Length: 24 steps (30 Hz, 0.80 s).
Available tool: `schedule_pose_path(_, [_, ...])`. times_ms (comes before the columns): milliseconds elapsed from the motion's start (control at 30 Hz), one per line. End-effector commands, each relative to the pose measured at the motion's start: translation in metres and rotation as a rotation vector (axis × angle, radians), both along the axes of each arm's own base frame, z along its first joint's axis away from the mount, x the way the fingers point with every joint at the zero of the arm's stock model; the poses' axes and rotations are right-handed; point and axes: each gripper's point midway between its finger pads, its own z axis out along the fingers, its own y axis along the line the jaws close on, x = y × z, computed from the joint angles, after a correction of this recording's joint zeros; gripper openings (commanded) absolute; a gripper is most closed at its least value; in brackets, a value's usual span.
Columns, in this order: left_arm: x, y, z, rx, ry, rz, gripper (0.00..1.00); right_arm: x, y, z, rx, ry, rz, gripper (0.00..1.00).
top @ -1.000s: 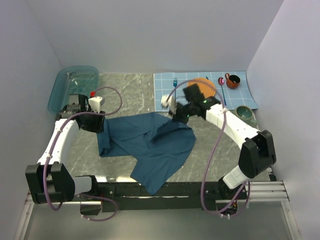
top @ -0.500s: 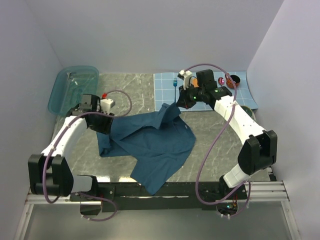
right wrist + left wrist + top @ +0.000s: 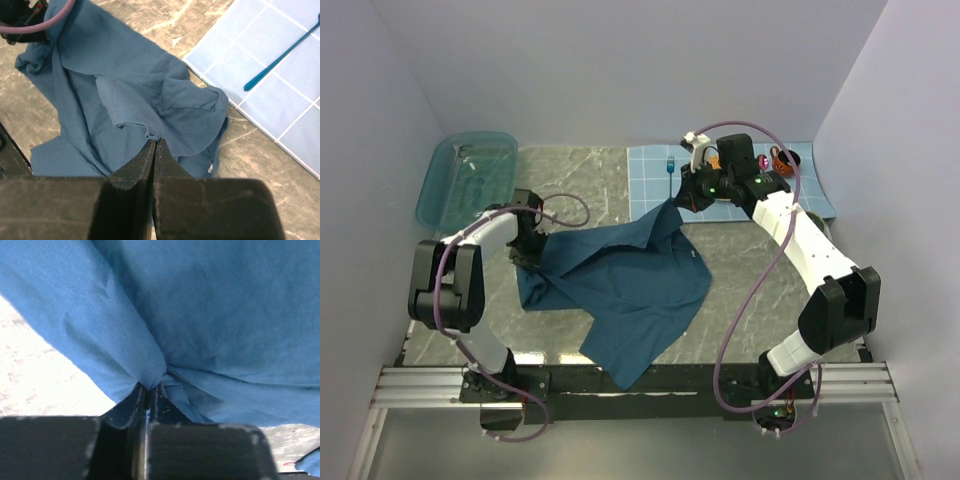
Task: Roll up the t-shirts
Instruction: Flatten out the T-shirt at the center of the board.
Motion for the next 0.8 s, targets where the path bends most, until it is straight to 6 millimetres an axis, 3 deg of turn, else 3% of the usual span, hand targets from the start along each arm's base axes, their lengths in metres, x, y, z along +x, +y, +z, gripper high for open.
schedule_pose_path(0, [0.014, -0.007, 0.027, -0.036, -0.073, -0.001, 0.01, 0.011, -0.006, 0.043, 0.03, -0.126, -0.04, 0.0])
schedule_pose_path(33, [0.017, -0.008, 0.051, -0.056, -0.137, -0.009, 0.01, 0.01, -0.01, 0.051, 0.041, -0.138, -0.058, 0.0])
schedule_pose_path(100, [0.011, -0.004, 0.082, -0.12, -0.197, -0.029, 0.01, 0.016, -0.025, 0.07, 0.073, -0.166, -0.119, 0.0])
schedule_pose_path(133, [0.01, 0.002, 0.117, -0.13, -0.312, -0.036, 0.01, 0.014, -0.034, 0.085, 0.11, -0.176, -0.161, 0.0])
schedule_pose_path(167, [0.007, 0.016, 0.134, -0.117, -0.369, -0.048, 0.01, 0.013, -0.041, 0.095, 0.13, -0.189, -0.187, 0.0])
schedule_pose_path(233, [-0.012, 0.026, 0.169, -0.117, -0.489, -0.083, 0.01, 0.01, -0.064, 0.118, 0.177, -0.216, -0.271, 0.0])
schedule_pose_path(267, [-0.02, 0.037, 0.173, -0.072, -0.507, -0.107, 0.01, 0.007, -0.071, 0.126, 0.194, -0.226, -0.297, 0.0])
schedule_pose_path(300, [-0.029, 0.046, 0.173, -0.019, -0.51, -0.106, 0.01, 0.006, -0.085, 0.13, 0.205, -0.227, -0.337, 0.0])
schedule_pose_path(333, [-0.046, 0.051, 0.169, 0.011, -0.491, -0.108, 0.01, -0.004, -0.088, 0.142, 0.233, -0.241, -0.344, 0.0])
schedule_pose_path(367, [-0.055, 0.058, 0.164, 0.042, -0.471, -0.121, 0.01, -0.01, -0.091, 0.14, 0.23, -0.234, -0.349, 0.0])
schedule_pose_path(433, [-0.077, 0.066, 0.145, 0.079, -0.413, -0.117, 0.01, -0.028, -0.097, 0.134, 0.211, -0.222, -0.355, 0.0])
schedule_pose_path(467, [-0.083, 0.071, 0.136, 0.099, -0.392, -0.102, 0.01, -0.033, -0.099, 0.114, 0.199, -0.178, -0.36, 0.0])
schedule_pose_path(533, [-0.094, 0.079, 0.111, 0.127, -0.337, -0.077, 0.07, -0.043, -0.102, 0.103, 0.203, -0.151, -0.38, 0.0])
schedule_pose_path(567, [-0.09, 0.089, 0.107, 0.171, -0.35, -0.044, 0.16, -0.044, -0.102, 0.088, 0.204, -0.115, -0.39, 0.0])
schedule_pose_path(633, [-0.087, 0.099, 0.094, 0.207, -0.321, -0.016, 0.22, -0.039, -0.099, 0.085, 0.241, -0.088, -0.408, 0.0])
schedule_pose_path(667, [-0.073, 0.106, 0.098, 0.228, -0.37, 0.012, 0.31, -0.034, -0.098, 0.088, 0.257, -0.084, -0.414, 0.0])
schedule_pose_path(767, [-0.042, 0.112, 0.111, 0.226, -0.411, 0.052, 0.39, -0.006, -0.099, 0.087, 0.286, -0.044, -0.463, 0.0])
